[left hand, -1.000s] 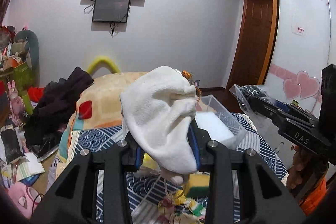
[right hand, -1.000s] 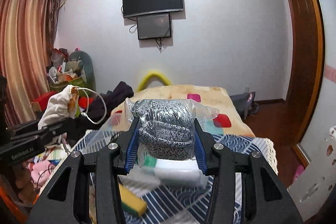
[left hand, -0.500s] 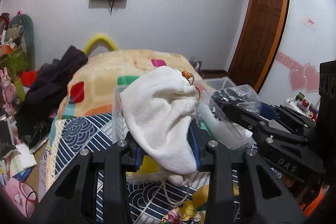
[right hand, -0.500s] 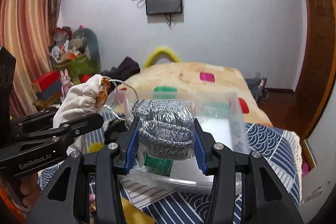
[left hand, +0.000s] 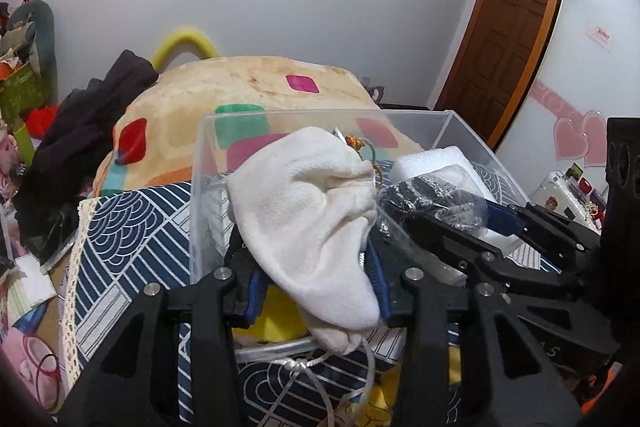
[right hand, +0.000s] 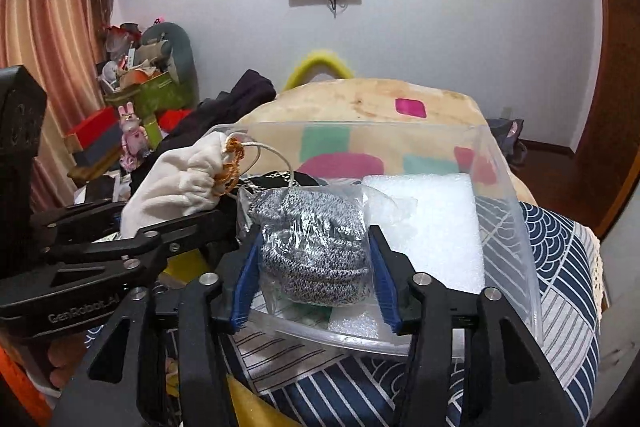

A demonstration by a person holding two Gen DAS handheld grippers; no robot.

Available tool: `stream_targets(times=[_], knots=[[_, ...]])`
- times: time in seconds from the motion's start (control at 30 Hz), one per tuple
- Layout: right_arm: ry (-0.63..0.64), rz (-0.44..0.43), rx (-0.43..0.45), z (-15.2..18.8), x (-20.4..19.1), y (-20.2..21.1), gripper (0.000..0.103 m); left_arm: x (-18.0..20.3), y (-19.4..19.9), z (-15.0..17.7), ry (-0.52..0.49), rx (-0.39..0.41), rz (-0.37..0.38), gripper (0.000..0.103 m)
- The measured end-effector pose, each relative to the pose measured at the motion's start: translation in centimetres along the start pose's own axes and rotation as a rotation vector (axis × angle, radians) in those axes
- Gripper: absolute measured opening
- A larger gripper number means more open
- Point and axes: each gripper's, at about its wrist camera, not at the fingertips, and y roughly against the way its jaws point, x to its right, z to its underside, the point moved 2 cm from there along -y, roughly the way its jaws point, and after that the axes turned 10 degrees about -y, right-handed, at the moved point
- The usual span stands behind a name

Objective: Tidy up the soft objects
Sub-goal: 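Drop the scrubber into the box with the right gripper while the left drops the white pouch, then grasp the yellow-green sponge with the right gripper while the left grasps the floral cloth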

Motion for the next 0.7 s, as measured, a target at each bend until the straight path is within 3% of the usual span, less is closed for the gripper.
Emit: stream_targets(times=[0.13, 0.3, 0.5, 0.57, 0.7], knots=[[-0.020, 0.008, -0.002, -0.4, 0.6, 0.0, 0.056, 0.0, 1.0, 0.1, -0.001, 0.014, -0.010, 0.054], [-0.044, 0.003, 0.029, -1.0, 1.2, 1.7, 0.061, 0.3, 2.6, -0.1, -0.014, 0.044, -0.019, 0.057], [-0.020, 0.027, 0.118, -1.5, 1.0, 4.5, 0.071, 1.2, 6.2, -0.8, -0.047, 0.130, -0.071, 0.072], [-0.010, 0.024, 0.129, -1.4, 0.8, 5.1, 0.072, 1.6, 7.4, -0.9, -0.064, 0.155, -0.094, 0.083], [0.001, 0.006, 0.126, -0.5, 0.6, 6.0, 0.072, 2.3, 9.6, -0.5, -0.088, 0.191, -0.129, 0.095]])
